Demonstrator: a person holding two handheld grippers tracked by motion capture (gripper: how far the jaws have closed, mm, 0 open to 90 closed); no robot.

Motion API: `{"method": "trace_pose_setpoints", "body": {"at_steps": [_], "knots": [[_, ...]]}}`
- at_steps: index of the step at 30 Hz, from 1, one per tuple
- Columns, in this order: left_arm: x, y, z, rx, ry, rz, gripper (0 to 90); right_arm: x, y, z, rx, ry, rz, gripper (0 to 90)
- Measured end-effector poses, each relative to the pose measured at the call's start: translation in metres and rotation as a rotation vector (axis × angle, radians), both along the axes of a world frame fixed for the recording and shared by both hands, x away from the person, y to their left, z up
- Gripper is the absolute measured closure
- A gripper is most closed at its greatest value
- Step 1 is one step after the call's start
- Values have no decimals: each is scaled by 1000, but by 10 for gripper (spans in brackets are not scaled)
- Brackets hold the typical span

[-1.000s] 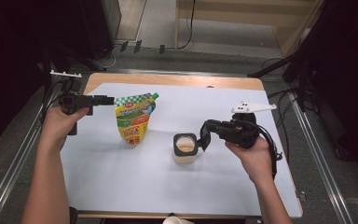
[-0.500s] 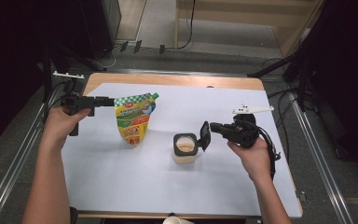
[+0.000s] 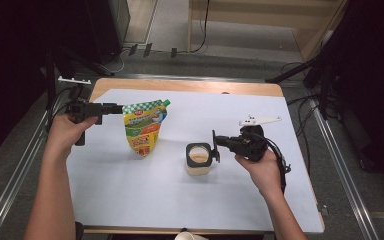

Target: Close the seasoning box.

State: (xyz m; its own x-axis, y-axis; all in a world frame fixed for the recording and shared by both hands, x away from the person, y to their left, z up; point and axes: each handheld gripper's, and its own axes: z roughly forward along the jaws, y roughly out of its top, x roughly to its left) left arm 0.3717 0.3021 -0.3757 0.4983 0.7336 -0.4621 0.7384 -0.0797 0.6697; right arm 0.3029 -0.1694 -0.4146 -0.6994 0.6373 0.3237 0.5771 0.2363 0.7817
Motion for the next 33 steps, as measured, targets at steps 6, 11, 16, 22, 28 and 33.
{"method": "trace_pose_setpoints", "body": {"at_steps": [6, 11, 16, 22, 28, 33], "knots": [[1, -2, -1, 4, 4, -8, 413, -1, 7, -4, 12, -8, 8, 895], [1, -4, -2, 8, 8, -12, 412, -2, 13, -6, 3, -19, 17, 895], [1, -4, -2, 7, 12, -14, 408, -5, 22, -9, -37, -31, 32, 892], [2, -6, -4, 12, 19, -18, 404, -6, 32, -16, -55, -16, 61, 889], [2, -6, -4, 17, 21, -19, 402, -6, 44, -25, -68, -5, 95, 900], [2, -7, -5, 18, 22, -23, 402, -8, 46, -24, -86, -29, 104, 863]]}}
